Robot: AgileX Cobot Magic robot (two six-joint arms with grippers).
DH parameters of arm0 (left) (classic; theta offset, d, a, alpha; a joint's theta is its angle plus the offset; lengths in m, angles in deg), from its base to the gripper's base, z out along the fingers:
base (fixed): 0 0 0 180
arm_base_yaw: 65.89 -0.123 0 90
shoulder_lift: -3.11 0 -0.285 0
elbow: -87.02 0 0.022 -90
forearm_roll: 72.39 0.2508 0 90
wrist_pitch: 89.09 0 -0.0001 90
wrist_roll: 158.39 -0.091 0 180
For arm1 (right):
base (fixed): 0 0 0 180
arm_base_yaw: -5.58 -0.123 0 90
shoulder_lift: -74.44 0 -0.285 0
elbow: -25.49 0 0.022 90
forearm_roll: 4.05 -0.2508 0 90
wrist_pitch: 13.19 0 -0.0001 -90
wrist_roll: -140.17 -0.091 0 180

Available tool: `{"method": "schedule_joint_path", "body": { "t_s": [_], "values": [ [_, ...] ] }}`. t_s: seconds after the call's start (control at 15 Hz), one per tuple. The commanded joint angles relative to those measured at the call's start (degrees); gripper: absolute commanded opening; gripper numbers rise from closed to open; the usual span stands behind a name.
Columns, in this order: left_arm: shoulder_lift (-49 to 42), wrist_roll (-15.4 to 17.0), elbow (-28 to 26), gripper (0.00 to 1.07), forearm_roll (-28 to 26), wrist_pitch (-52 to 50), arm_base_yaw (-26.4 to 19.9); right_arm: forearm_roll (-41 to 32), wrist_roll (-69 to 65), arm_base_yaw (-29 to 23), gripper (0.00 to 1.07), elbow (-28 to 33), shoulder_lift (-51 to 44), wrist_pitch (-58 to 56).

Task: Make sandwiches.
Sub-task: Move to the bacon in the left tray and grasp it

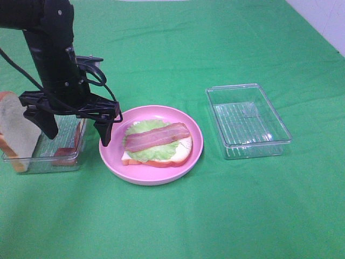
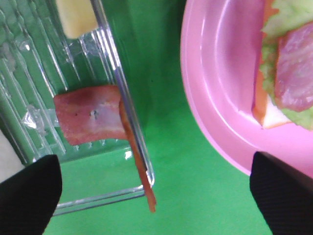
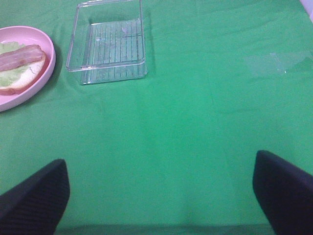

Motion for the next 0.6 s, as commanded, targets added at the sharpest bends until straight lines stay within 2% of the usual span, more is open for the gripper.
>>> {"method": "schedule_joint_path", "body": {
  "t_s": [0.07, 0.2, 0.4, 0.6],
  "values": [
    [0.92, -0.17, -0.11, 0.98, -0.4, -0.74, 0.29, 0.0, 0.69, 0.17, 0.96, 0.17, -1.83, 0.0],
    [0.97, -0.17, -0.11, 0.93, -0.4, -1.95, 0.29, 0.0, 0.69, 0.17, 0.96, 0.17, -1.83, 0.0],
    [1.26, -0.17, -0.11, 0.68, -0.4, -0.74, 0.29, 0.0, 0.69, 0.17, 0.96, 0.17, -1.83, 0.0],
    [1.26, 0.06, -0.11, 0.66, -0.46, -0.46, 0.29, 0.0, 0.69, 0.17, 0.96, 0.17, -1.83, 0.0]
  ]
}}
